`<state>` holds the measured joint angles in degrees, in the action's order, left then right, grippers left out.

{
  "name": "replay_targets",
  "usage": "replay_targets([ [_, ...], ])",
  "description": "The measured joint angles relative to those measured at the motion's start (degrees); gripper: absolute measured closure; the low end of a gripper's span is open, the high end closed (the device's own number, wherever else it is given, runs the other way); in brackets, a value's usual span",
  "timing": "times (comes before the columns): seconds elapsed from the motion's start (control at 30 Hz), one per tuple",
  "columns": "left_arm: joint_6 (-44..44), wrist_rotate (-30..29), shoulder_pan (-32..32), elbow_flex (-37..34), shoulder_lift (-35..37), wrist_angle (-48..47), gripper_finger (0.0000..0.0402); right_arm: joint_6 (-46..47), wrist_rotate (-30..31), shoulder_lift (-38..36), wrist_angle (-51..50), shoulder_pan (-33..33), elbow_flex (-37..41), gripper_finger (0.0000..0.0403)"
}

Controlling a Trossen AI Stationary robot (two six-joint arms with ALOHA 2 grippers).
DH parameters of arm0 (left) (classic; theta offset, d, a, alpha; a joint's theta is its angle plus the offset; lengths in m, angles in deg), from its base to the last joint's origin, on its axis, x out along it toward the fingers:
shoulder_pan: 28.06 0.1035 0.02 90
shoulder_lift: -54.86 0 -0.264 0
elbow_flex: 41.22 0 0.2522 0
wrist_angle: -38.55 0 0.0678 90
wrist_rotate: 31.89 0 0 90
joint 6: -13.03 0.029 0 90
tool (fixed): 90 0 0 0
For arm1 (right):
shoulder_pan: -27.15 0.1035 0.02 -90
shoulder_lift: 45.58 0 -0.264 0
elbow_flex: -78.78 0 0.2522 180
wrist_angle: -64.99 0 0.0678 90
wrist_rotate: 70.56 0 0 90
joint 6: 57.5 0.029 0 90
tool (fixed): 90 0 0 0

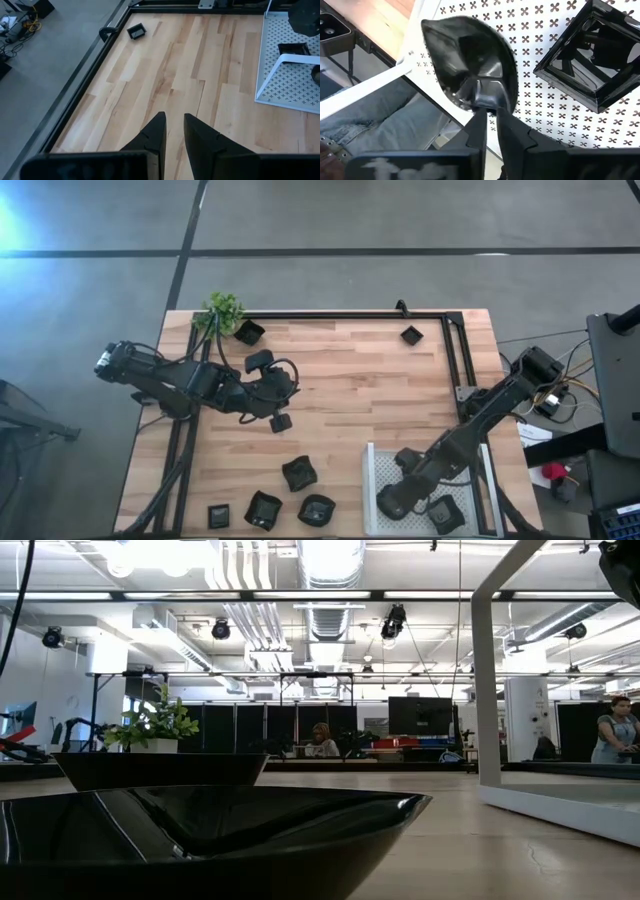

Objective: Pick & Place Mini shaped plates
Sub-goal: Stack the leaf shaped plate on top of the other leaf shaped plate on the shelf, then stack the distorted square plate on top of the other distorted square plate on the shelf

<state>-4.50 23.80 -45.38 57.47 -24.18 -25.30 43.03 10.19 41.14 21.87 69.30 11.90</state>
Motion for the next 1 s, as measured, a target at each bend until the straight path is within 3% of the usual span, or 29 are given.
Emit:
replay_targets([
  [0.27,0.0,0.0,0.0,0.0,0.0,0.0,0.0340,-0.2,0.0,0.0,0.0,0.0,0.0,0.0330],
  [0.53,1.0,3.5,0.0,-0.7,0.0,0.0,0.0340,-1.6,0.8,-3.0,-3.8,-0.1,0.0,0.0359],
  [0.7,1.6,8.8,0.0,-2.5,0.0,-0.4,0.0340,-1.9,5.2,-7.8,-8.3,-0.2,0.0,0.0390],
  [1.0,-1.2,14.9,0.0,-7.0,0.0,-0.6,0.0340,-5.2,20.5,-18.0,-12.1,-0.4,-0.1,0.0394],
])
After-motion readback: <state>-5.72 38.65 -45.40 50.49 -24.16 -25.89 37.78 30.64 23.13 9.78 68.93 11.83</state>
